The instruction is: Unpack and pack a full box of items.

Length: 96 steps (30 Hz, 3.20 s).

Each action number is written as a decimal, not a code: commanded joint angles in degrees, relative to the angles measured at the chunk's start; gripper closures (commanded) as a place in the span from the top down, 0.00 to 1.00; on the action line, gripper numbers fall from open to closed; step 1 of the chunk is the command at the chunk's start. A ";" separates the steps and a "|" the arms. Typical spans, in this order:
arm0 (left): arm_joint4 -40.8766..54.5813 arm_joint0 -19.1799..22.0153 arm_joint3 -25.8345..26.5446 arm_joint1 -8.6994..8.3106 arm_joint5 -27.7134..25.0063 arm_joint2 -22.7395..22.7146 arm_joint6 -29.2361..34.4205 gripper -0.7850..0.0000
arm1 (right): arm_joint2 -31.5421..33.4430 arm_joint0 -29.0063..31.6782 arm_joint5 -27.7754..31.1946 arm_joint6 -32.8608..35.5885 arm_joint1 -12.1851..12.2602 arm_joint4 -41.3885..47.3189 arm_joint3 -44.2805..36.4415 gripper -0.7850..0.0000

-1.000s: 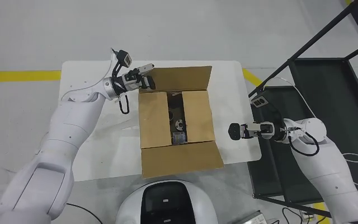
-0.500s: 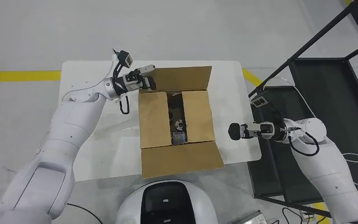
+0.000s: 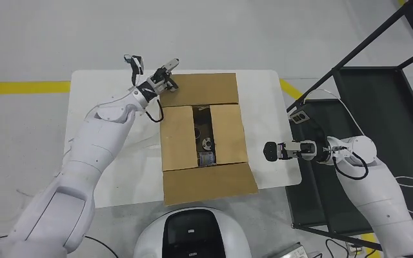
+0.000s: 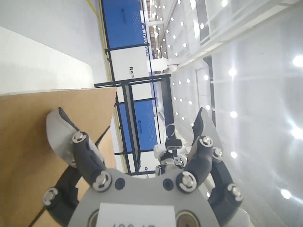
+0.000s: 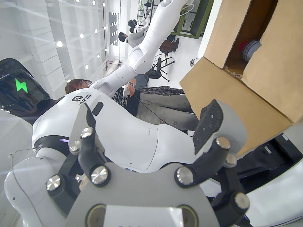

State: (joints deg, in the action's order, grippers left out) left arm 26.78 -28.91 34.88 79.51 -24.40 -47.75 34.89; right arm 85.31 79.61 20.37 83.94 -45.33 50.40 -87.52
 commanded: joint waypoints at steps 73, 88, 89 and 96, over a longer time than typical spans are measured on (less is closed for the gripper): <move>-1.16 -29.25 33.29 -11.28 -9.72 -29.39 6.48 1.00 | -16.97 -3.96 -7.57 -11.25 -2.86 -26.34 1.48 1.00; -1.16 -29.25 33.29 -11.28 -9.72 -29.39 6.48 1.00 | -20.97 -8.23 -6.17 -15.51 -4.21 -31.54 7.76 1.00; -1.16 -29.25 33.29 -11.28 -9.72 -29.39 6.48 1.00 | -20.95 -8.23 -5.53 -15.06 -4.24 -30.96 7.90 1.00; -1.16 -29.25 33.29 -11.28 -9.72 -29.39 6.48 1.00 | -17.93 -6.33 -4.47 -9.40 -3.59 -24.53 5.87 1.00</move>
State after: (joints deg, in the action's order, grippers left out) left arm 25.62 -58.16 68.17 68.22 -34.12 -77.14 41.37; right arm 66.72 72.87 16.04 73.80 -49.08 24.97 -81.06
